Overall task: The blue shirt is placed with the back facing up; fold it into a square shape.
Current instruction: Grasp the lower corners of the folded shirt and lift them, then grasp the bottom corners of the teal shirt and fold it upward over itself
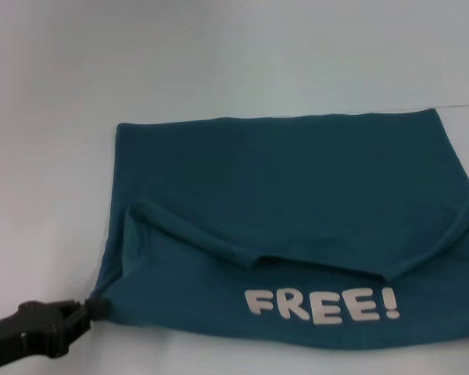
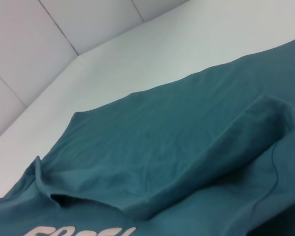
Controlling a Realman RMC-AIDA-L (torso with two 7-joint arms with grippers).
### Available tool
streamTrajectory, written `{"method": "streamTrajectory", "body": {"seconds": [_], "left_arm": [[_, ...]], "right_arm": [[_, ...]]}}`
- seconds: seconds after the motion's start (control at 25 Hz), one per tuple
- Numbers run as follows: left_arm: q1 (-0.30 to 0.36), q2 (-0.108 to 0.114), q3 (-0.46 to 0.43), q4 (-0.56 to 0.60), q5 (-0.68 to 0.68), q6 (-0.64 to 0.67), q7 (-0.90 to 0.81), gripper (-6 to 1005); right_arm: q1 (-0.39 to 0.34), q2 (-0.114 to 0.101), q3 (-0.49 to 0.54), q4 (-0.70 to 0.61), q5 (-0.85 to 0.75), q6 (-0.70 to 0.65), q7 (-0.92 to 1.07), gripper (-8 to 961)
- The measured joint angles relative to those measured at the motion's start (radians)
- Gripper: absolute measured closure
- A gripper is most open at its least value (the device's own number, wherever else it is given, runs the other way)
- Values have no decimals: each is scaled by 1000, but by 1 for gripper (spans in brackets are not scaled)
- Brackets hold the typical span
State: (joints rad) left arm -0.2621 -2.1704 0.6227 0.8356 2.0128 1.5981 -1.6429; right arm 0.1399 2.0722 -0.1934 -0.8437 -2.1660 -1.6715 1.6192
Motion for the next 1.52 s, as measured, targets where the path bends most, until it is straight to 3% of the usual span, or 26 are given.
{"method": "streamTrajectory", "body": {"seconds": [0.4,1.08,1.32,1.52], "left_arm": [[39,-2,-37,-7,41,101,11,992],[27,3,-89,-4,57,188,0,991],[-46,9,-113,-3,34,178,-1,991],[-163,13,-156,-25,19,96,-2,992]], "right_arm": [[-27,2,10,0,-16,-49,-23,927],[-60,0,63,-2,-18,-84,-29,927],[-6,-20,96,2,-11,-73,-24,927],[109,-51,105,28,-8,1,-18,927]]}}
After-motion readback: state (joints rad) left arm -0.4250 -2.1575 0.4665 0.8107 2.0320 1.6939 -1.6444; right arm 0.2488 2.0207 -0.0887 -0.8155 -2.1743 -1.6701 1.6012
